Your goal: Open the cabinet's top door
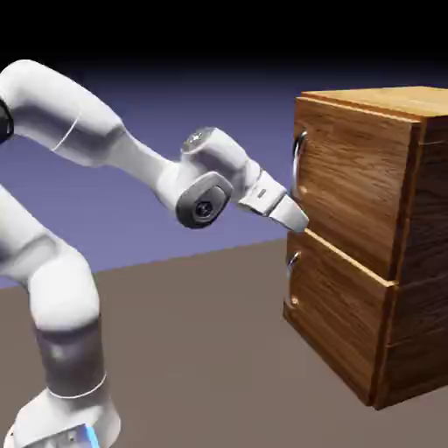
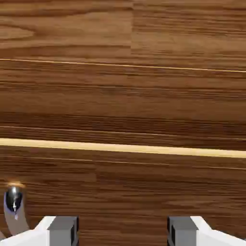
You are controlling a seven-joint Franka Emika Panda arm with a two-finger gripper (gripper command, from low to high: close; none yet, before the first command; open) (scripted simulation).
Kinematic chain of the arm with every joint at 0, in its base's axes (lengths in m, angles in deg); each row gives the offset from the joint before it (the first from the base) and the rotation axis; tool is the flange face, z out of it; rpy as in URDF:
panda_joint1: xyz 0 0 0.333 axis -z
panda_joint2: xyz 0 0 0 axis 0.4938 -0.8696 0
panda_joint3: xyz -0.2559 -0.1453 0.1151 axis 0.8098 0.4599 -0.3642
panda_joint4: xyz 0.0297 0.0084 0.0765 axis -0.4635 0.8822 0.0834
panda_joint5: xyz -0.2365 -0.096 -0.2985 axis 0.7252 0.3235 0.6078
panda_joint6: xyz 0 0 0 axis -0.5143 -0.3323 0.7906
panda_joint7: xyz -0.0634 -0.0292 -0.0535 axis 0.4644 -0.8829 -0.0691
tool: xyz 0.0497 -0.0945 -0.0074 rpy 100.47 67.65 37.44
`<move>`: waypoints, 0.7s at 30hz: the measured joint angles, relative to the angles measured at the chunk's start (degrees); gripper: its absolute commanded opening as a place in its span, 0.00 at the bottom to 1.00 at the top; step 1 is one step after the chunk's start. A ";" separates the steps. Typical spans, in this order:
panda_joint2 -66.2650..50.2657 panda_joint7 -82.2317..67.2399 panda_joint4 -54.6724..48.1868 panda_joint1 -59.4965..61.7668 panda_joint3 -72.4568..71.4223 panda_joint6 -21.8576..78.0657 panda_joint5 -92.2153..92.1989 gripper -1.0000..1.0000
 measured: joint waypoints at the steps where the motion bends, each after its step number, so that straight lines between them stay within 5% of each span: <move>1: 0.54 -1.55 -0.33 0.84 -1.05 0.13 -2.49 0.50; 21: 11.27 -32.51 -6.94 17.74 -21.96 2.80 -52.34 0.50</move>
